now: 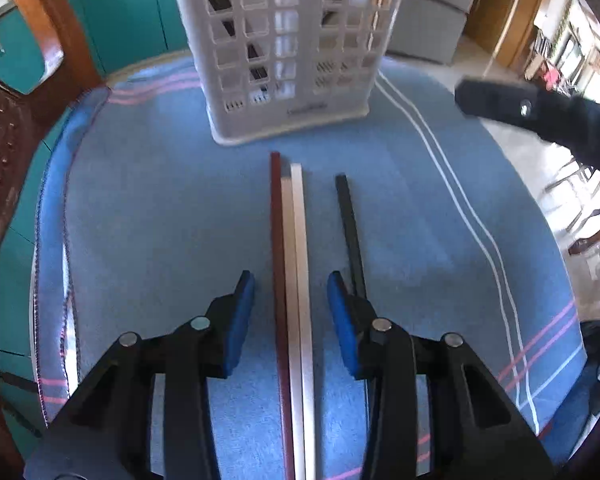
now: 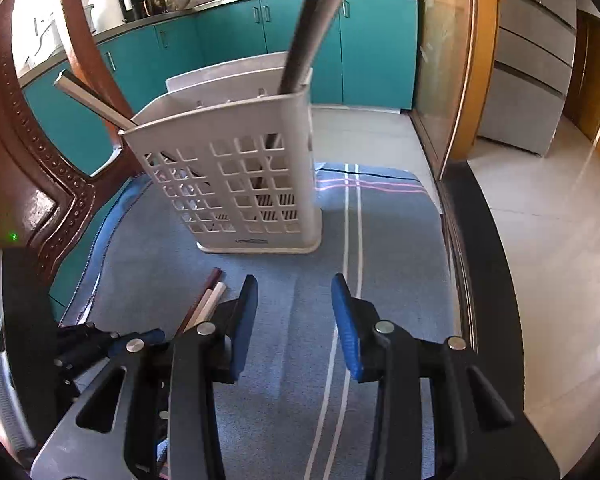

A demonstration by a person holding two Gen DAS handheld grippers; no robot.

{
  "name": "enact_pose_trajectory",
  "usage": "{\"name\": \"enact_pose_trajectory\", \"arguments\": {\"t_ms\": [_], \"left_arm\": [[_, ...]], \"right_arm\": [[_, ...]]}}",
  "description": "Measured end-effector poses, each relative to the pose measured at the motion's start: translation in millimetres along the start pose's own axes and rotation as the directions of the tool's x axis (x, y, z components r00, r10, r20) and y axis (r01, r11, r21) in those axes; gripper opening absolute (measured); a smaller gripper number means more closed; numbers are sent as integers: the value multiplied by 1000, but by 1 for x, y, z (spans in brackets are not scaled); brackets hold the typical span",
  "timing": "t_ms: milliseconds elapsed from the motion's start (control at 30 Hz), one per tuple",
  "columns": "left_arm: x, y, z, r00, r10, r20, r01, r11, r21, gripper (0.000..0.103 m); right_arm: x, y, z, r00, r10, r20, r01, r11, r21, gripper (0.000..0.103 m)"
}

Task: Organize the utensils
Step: 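Lower both tools back to the remaining chopsticks on the cloth, then grasp a dark red chopstick with the left tool while the right tool grasps a black one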

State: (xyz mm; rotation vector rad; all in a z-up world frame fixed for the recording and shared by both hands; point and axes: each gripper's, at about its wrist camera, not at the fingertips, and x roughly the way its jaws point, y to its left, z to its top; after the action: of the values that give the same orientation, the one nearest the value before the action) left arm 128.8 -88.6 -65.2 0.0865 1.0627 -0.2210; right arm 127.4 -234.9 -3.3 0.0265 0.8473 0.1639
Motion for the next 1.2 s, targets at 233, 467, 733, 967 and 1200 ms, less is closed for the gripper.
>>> {"name": "enact_pose_trajectory", "arguments": {"t_ms": [233, 467, 733, 967, 1200], "left_arm": [[-2, 22, -3, 995, -92, 23, 95, 981, -171, 18], [-19, 31, -3, 980, -180, 81, 194, 955, -224, 19], [-30, 48, 1, 993, -78, 85, 98, 958, -270, 34], [-23, 63, -6, 999, -44, 22, 49, 947, -318, 39], [-23, 63, -4, 1000, -13, 22, 19, 951, -310, 39]], "right_arm": [[10, -7, -8, 999, -3, -48, 5, 1000, 26, 38], [18, -9, -12, 996, -22, -84, 24, 999, 21, 38], [29, -1, -17, 992, -12, -127, 12, 1000, -3, 40], [59, 23, -30, 969, 90, -231, -94, 996, -6, 40], [74, 55, -37, 978, 30, -206, -55, 992, -116, 39]]}}
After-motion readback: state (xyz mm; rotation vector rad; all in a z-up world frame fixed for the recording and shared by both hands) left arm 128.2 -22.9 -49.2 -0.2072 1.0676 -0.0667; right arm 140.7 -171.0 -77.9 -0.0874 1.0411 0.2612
